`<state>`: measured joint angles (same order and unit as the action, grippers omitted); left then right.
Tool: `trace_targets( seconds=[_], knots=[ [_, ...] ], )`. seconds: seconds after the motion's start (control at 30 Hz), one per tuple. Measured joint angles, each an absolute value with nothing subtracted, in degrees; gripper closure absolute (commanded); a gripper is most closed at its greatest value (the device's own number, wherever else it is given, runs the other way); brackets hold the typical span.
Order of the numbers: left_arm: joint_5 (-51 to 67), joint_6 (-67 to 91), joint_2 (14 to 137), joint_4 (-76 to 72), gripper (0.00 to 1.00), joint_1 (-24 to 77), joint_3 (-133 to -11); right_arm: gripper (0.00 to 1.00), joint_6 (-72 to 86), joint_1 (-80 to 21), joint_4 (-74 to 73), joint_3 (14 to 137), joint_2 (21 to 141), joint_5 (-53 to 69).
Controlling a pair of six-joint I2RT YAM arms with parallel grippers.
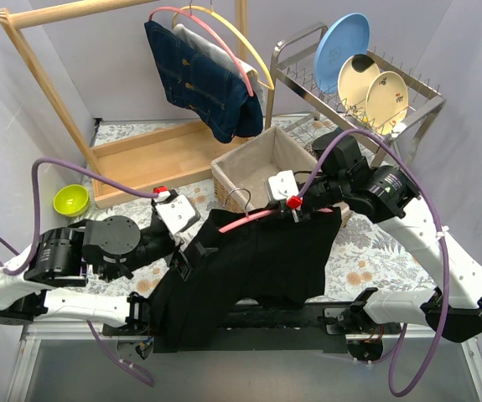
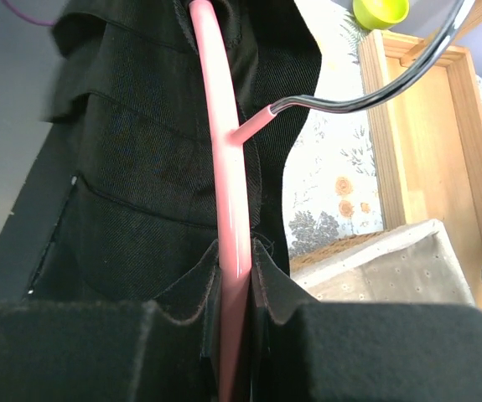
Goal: Place the skirt on the hanger
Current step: Place skirt on hanger
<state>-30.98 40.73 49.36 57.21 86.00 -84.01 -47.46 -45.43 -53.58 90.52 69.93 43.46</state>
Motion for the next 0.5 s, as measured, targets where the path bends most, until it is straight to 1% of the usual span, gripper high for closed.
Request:
trace_targets(
  seconds=[0.07,0.17,0.2,0.23,0.3,0.33,0.43,0.5],
  knots=[
    [-28.84,41.32,49.39,56.64,0.1,86.0,-83.2,0.99,-47.97,-45.52,-52.73,89.65,69.69,42.78],
    [-26.22,42.02,49.21,55.05,0.14,86.0,-81.38,0.99,-48.58,-45.56,-51.75,88.2,69.23,42.19],
    [-25.45,42.3,49.04,54.35,0.17,86.0,-80.36,0.99,-48.86,-45.56,-51.62,87.85,69.08,42.17],
    [-24.91,42.44,48.97,53.95,0.28,86.0,-79.4,0.99,-49.23,-45.56,-51.37,87.5,68.86,42.28],
    [-24.16,43.0,49.17,53.32,0.42,86.0,-77.49,0.99,-49.89,-45.56,-51.27,87.18,68.31,42.74],
    [-23.94,43.24,49.43,53.19,0.51,85.97,-76.64,0.99,-50.19,-45.63,-51.27,87.15,68.05,43.09],
    [-23.7,43.46,50.83,52.84,0.54,85.97,-75.31,0.99,-51.53,-45.69,-51.22,86.76,67.0,44.16],
    [-23.7,43.44,51.59,52.34,0.85,85.93,-75.26,0.99,-52.64,-45.74,-51.62,86.28,66.41,44.91]
  ],
)
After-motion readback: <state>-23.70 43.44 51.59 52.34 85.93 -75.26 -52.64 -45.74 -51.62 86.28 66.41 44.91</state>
